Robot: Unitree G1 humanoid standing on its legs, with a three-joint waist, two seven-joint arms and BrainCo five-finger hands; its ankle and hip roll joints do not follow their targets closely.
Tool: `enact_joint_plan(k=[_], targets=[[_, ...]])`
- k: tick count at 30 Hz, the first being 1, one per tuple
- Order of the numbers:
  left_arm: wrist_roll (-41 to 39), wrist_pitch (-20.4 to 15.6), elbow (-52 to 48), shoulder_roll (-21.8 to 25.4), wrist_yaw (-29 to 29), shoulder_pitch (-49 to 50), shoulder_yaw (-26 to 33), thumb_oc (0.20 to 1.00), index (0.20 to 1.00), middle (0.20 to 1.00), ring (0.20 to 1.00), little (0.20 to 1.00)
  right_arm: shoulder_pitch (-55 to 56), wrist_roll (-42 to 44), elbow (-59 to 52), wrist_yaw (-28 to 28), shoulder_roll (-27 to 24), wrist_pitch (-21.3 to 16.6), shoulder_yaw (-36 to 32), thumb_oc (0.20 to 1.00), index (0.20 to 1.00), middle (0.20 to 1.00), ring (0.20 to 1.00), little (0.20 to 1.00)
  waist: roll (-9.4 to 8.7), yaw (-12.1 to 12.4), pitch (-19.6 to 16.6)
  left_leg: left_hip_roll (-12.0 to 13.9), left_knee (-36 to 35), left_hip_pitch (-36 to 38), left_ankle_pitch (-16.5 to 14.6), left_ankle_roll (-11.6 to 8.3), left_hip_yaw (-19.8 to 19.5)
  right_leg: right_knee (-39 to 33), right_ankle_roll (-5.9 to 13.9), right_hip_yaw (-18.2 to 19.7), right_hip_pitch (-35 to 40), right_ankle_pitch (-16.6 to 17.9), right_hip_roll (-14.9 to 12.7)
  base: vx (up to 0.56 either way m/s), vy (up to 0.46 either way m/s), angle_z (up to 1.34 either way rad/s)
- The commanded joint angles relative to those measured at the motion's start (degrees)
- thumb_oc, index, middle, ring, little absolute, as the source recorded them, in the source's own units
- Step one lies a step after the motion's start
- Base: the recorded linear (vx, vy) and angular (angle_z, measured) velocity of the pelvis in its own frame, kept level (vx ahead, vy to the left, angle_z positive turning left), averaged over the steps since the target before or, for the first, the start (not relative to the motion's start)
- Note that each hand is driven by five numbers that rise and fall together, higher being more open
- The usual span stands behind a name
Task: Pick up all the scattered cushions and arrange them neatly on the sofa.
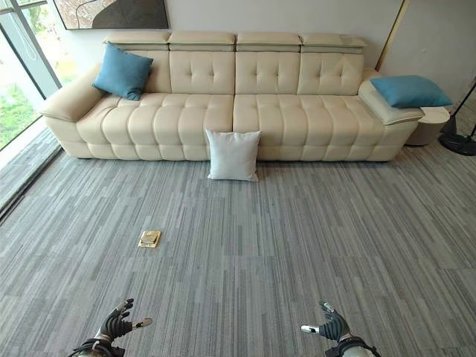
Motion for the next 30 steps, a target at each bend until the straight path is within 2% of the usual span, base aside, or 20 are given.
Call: enact_joint_plan(k=[1,12,20,25,26,28,30], targets=[[-2.36,-1.34,1.04,1.70,0.31,-2.12,1.74,1.000,1.000,1.000,1.000,1.000,-1.65,2.38,0.72,-0.43,-0.88,-1.26,-0.51,1.000,1.000,1.000,1.000,1.000,-2.18,-0.60,-1.45,-0.01,2.66,-0.28,-6.21,-3.00,-2.58,3.38,3.96,0.23,0.19,-7.62,-0.86,0.00,0.000,0.00],[-4.10,-1.22,-1.27,1.73,0.28,-1.86,2.35,1.000,1.000,1.000,1.000,1.000,-2.40,2.57,0.19,-0.76,-0.89,-0.75,-0.46,1.000,1.000,1.000,1.000,1.000,-2.73,-0.11,-0.71,-0.38,4.50,-1.12,-7.52,-2.59,-2.36,4.43,4.07,0.18,-0.26,-8.24,-1.09,0.05,0.020,0.00],[-6.58,-1.64,-4.50,2.09,1.21,-1.71,3.74,1.000,1.000,1.000,1.000,1.000,-6.18,2.91,-0.18,-1.61,0.21,-0.46,0.82,1.000,1.000,1.000,1.000,1.000,-3.50,1.94,0.03,-1.67,9.31,-4.88,-9.66,-1.54,-0.53,6.42,5.85,1.87,-2.22,-7.65,-2.32,0.09,0.111,-0.11],[-7.65,-1.70,-6.66,2.80,1.12,-2.06,4.20,1.000,1.000,1.000,1.000,1.000,-8.20,2.96,-3.00,-1.21,0.71,-0.45,2.14,1.000,1.000,1.000,1.000,1.000,-3.57,2.55,1.09,-2.40,10.25,-6.14,-11.24,0.31,-1.44,16.58,8.10,2.69,-8.47,-7.11,-2.79,0.05,0.116,-0.28],[-7.49,-1.69,-6.32,3.00,1.22,-2.32,4.13,1.000,1.000,1.000,1.000,1.000,-8.53,2.84,-3.48,-1.24,0.81,-0.62,2.45,1.000,1.000,1.000,1.000,1.000,-3.44,2.57,1.47,-2.46,10.71,-6.05,-11.74,0.50,-1.44,18.59,8.74,1.89,-9.72,-7.09,-2.96,0.08,0.115,-0.21],[-7.06,-1.60,-5.67,2.88,1.30,-2.23,4.20,1.000,1.000,1.000,1.000,1.000,-8.68,2.31,-5.10,-0.89,1.05,-0.46,3.19,1.000,1.000,1.000,1.000,1.000,-3.35,2.49,2.35,-2.44,10.30,-4.19,-12.61,0.78,-0.97,21.47,8.80,-0.59,-12.87,-5.96,-3.59,0.14,0.076,-0.24],[-7.13,-1.53,-4.98,2.54,1.18,-2.22,3.75,1.000,1.000,1.000,1.000,1.000,-8.64,2.10,-5.71,-0.86,0.75,-0.40,3.57,1.000,1.000,1.000,1.000,1.000,-2.93,1.55,3.22,-2.62,9.27,-1.21,-13.20,0.89,-1.53,18.61,8.23,-2.96,-16.15,-4.93,-3.16,0.23,0.036,-0.20]])
